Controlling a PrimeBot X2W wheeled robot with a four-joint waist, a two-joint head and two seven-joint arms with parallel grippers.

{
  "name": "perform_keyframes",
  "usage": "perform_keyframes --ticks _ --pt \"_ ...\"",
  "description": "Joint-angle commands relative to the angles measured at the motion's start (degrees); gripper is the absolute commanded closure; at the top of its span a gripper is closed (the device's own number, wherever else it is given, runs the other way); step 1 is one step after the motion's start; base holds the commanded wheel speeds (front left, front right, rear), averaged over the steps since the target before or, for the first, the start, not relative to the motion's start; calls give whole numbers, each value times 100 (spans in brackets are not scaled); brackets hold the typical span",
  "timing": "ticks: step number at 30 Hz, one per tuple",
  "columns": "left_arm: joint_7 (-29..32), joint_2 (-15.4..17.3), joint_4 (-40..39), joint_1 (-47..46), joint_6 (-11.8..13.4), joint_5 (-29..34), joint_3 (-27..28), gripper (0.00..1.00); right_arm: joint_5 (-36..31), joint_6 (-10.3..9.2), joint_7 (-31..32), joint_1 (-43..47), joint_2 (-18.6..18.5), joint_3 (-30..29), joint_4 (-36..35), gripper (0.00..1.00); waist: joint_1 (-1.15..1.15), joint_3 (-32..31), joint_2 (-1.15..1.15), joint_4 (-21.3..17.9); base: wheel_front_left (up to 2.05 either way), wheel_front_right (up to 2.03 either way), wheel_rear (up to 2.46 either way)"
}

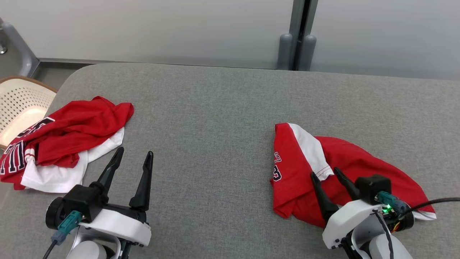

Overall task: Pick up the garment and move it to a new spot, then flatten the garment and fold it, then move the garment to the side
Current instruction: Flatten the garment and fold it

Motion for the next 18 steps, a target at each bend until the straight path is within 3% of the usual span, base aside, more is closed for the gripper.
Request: perform_keyframes --ticks 1,3,4,10,18 --pt "-35 7 26 -86 -6 32 3 0 49 -2 -40 -77 -14 12 76 26 0 56 0 66 0 0 0" --pt "-55 5 63 -140 -20 32 8 0 147 -2 -88 -187 5 96 263 89 0 77 0 94 0 0 0" --pt "-59 2 85 -155 -23 33 7 0 188 -2 -117 -243 11 153 318 100 0 86 0 101 0 0 0" --pt "-98 12 118 -128 21 41 37 0 186 -2 -532 -426 19 557 62 100 0 88 0 42 0 0 0" --pt "-102 56 59 -62 94 36 63 0 187 -2 -758 -437 -169 1294 -1471 100 0 22 0 -209 0 0 0"
